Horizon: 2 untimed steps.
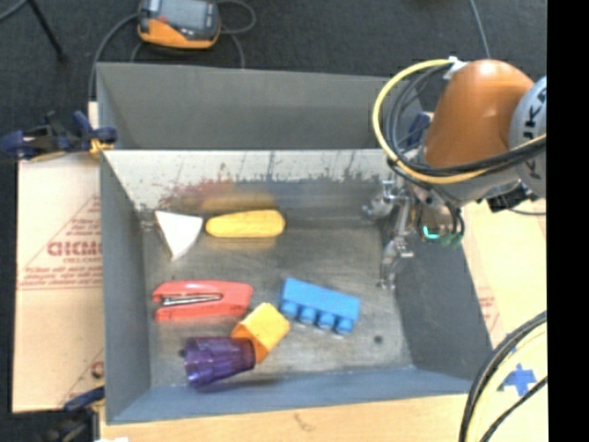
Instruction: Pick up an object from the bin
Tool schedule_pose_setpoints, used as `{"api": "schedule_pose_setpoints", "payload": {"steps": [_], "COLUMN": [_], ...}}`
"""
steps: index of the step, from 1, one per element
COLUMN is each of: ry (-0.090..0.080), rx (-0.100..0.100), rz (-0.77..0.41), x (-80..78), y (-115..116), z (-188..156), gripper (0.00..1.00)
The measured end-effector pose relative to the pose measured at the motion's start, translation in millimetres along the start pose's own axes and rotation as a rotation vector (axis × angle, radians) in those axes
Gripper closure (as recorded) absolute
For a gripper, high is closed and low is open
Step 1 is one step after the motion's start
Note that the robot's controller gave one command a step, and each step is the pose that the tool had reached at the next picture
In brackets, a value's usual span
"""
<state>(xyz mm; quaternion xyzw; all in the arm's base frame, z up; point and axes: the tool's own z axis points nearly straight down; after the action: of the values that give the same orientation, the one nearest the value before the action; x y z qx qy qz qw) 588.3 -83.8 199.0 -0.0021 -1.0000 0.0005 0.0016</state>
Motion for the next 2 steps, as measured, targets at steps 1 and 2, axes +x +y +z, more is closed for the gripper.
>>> {"api": "schedule_pose_setpoints", "payload": {"steps": [1, 2], "ry": [-0.008, -0.010], "rx": [0.001, -0.002], "rz": [-0.002, 0.079], "x": [-1.6, 25.3], "y": [0, 32], "z": [-5, 69], "gripper": [0.00, 0.00]}}
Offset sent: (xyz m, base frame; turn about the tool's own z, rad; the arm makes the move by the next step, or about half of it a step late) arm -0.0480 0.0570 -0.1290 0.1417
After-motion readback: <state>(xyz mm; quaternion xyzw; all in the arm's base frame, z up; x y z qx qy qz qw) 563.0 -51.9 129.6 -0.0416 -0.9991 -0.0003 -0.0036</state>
